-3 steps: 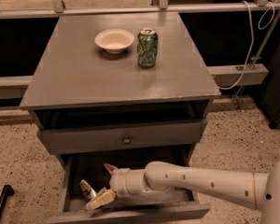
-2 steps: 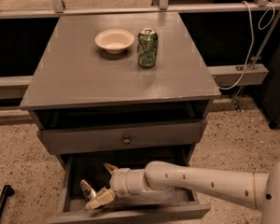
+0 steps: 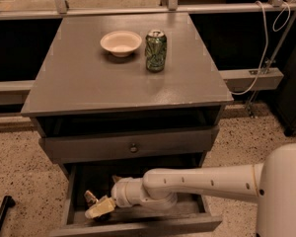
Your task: Pick orange can from middle drawer and place on counter
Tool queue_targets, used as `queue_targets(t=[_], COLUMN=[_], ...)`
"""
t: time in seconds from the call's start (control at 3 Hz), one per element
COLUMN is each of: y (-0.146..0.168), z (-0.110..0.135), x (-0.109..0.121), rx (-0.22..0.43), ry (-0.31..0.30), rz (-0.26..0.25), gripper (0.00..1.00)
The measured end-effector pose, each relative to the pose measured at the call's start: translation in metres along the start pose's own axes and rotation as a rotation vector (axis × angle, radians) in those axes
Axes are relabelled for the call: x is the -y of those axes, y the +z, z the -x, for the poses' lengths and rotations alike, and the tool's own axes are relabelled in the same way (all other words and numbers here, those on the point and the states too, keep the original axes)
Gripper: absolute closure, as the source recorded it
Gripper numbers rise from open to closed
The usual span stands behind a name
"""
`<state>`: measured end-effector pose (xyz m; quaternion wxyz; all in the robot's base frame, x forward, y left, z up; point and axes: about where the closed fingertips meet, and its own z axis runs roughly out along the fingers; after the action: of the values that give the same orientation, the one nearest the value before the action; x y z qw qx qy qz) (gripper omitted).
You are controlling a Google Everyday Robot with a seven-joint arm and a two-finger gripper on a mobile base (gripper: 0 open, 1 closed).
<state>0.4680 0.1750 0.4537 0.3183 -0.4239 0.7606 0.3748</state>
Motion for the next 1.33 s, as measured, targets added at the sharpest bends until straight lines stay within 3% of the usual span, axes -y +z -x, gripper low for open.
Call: queue_targets(t=[0.33, 0.67, 1.33], y=[0.010, 0.019, 0.047], z=[-0.004, -0.012, -0.042], x=[0.006, 0.014, 0.017], rx=[-0.050, -0.038, -0.111], ry=[0.075, 0.072, 0.049], rz=[-0.067, -0.079, -0.080], gripper=[0.00, 0.00, 0.04])
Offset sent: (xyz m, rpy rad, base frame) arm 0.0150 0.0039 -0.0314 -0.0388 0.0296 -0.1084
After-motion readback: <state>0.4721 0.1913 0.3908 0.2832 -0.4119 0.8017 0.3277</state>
